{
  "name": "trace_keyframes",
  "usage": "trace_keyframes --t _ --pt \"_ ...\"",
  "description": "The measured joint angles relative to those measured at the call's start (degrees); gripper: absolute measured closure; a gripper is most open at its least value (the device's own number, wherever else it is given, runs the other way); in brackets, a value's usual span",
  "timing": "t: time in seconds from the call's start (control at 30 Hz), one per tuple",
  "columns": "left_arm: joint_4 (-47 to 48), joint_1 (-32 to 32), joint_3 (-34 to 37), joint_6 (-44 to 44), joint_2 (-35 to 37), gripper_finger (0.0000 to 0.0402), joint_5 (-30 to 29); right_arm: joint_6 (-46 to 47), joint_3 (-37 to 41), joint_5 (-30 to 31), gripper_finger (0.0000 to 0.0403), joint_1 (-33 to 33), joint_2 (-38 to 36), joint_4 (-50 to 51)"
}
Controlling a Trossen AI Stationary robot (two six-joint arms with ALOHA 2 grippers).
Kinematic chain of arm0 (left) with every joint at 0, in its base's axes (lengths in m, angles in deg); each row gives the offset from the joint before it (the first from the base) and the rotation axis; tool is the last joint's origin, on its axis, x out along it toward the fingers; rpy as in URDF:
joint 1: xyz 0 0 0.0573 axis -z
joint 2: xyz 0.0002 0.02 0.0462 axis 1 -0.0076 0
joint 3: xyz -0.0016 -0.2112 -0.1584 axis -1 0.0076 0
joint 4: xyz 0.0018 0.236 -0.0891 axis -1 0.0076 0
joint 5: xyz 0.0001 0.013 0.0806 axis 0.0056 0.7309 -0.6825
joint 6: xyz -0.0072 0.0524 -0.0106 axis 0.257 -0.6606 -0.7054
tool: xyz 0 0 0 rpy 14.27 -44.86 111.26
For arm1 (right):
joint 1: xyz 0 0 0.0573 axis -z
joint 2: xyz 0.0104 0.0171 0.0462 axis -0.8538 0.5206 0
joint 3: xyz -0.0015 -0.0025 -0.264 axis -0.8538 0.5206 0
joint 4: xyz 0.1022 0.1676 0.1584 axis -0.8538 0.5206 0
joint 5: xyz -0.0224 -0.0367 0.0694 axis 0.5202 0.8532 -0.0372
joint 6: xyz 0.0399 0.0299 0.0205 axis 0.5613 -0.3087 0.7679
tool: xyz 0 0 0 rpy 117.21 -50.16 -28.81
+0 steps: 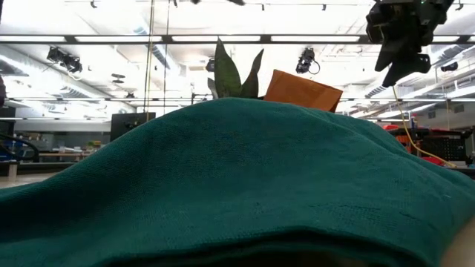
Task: Pick and placing Produce into tupperware
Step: Put the green bell pepper into the transparent bin
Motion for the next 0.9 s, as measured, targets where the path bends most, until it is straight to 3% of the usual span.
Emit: trace_keyframes --t 0.27,0.6,0.73,0.9 --pt "8.53 -14.99 -0.04 -0.32 7.70 0.0217 2.98 -1.92 0.00 -0.01 0.0201 0.00 0.16 -3.59" --pt "7.88 -40.58 0.07 -10.38 3.25 0.0198 30.35 2.25 0.00 0.10 0.0201 -0.02 3.71 -9.07" --pt "7.58 -48.48 0.04 -12.06 -1.06 0.0196 44.85 6.83 0.00 2.32 0.0201 0.00 6.18 -9.76" --pt "7.71 -54.50 0.04 -12.47 -7.48 0.0196 58.85 14.86 0.00 4.67 0.0201 1.72 7.48 -11.08"
